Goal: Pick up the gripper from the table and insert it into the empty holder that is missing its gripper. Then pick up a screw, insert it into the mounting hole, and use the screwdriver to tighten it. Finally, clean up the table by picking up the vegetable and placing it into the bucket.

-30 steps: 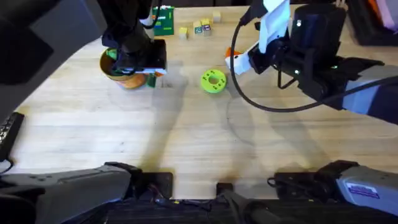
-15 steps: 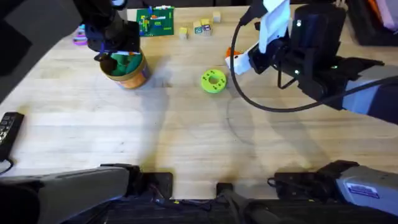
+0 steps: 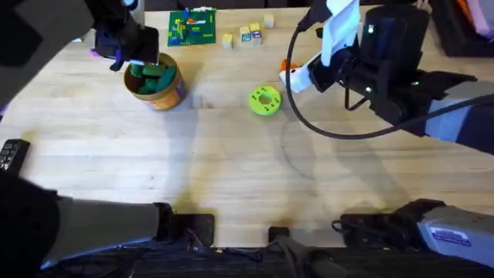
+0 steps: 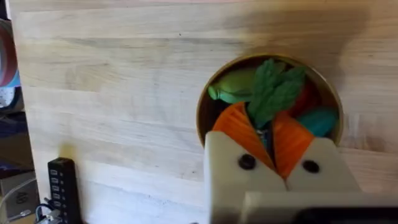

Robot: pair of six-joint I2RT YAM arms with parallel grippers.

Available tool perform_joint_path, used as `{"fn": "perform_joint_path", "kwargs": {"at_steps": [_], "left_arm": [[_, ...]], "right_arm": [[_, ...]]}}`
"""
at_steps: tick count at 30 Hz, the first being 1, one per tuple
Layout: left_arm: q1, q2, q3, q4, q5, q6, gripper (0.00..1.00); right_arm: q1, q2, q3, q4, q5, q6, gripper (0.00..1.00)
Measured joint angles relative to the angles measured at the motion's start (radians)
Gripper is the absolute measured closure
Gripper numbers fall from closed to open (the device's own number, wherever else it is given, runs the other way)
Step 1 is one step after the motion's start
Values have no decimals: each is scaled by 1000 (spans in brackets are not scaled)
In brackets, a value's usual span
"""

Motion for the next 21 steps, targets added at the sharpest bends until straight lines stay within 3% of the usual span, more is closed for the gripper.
{"fn": "perform_joint_path", "kwargs": {"at_steps": [9,10,15,17,21], "left_arm": [[1,82,0,-3,15,35,976],[1,81,0,-3,14,40,878],[5,72,7,-21,-10,40,96],[2,58,15,-54,-8,39,15],[-31,13,15,-102,-8,41,8]], "right_arm": [[0,0,0,-21,0,0,9],[0,0,0,-21,0,0,10],[0,0,0,-21,0,2,9],[0,-6,0,-26,0,20,9],[0,-73,-1,-57,0,81,10]]}}
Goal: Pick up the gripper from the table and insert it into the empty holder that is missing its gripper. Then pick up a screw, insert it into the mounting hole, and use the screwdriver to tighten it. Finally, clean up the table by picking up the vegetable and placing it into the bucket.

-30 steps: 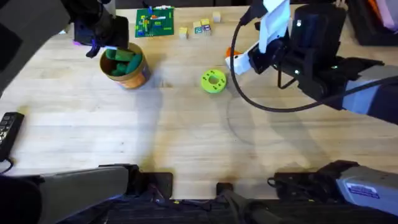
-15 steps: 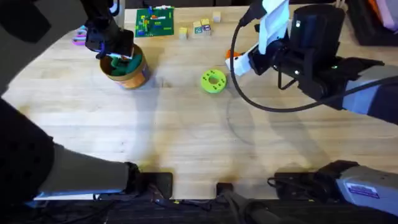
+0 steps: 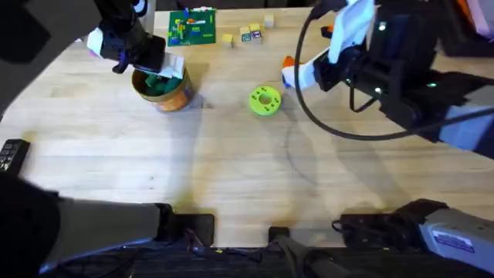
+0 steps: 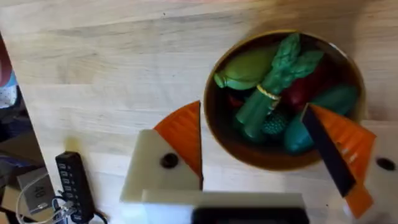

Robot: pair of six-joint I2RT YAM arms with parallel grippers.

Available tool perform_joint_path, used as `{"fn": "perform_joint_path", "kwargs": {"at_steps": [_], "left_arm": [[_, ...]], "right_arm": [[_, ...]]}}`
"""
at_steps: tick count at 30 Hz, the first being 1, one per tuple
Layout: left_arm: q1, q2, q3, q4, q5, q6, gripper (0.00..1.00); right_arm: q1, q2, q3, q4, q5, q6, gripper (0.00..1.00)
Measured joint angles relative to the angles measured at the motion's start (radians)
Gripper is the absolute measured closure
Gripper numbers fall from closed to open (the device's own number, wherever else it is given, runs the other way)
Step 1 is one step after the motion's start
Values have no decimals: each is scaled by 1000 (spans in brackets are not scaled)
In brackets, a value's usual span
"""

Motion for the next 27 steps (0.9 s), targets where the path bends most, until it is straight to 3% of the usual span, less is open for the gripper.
{"fn": "perform_joint_path", "kwargs": {"at_steps": [7,12,20,27], "left_arm": [[-83,-215,5,-105,34,0,8],[-152,-354,17,-220,69,-24,8],[-247,-446,18,-418,197,-54,8],[-320,-498,18,-471,286,-84,8]], "right_arm": [[0,-176,0,-177,0,68,10],[0,-302,25,-424,0,112,10],[0,-416,242,-899,-1,187,9],[0,-423,390,-1182,-1,233,9]]}}
